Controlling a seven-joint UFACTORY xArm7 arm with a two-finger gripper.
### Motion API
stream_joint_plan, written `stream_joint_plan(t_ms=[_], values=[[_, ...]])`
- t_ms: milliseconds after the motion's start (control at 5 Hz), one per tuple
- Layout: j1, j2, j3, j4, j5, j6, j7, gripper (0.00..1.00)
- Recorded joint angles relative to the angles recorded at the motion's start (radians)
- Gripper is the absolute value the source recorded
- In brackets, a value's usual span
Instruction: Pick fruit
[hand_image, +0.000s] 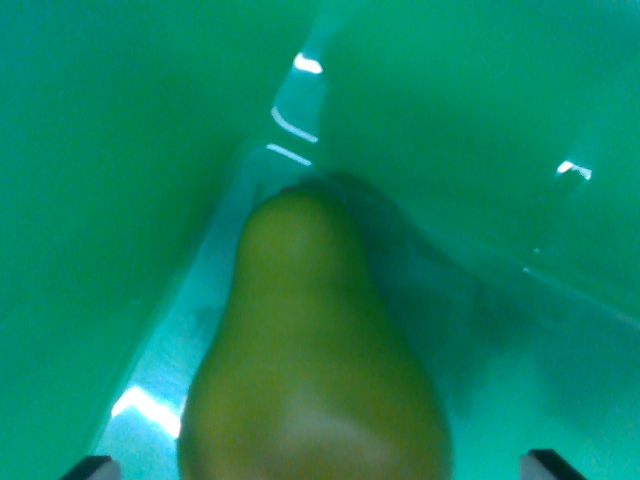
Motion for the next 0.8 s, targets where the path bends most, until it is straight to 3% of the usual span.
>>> stream_joint_plan(t_ms=[200, 800], values=[[0.0024, 0.006, 0.002, -0.015, -0.0002, -0.022, -0.009, 0.0], [0.0042, 0.011, 0.004, -0.027, -0.0003, -0.039, -0.015, 0.0]])
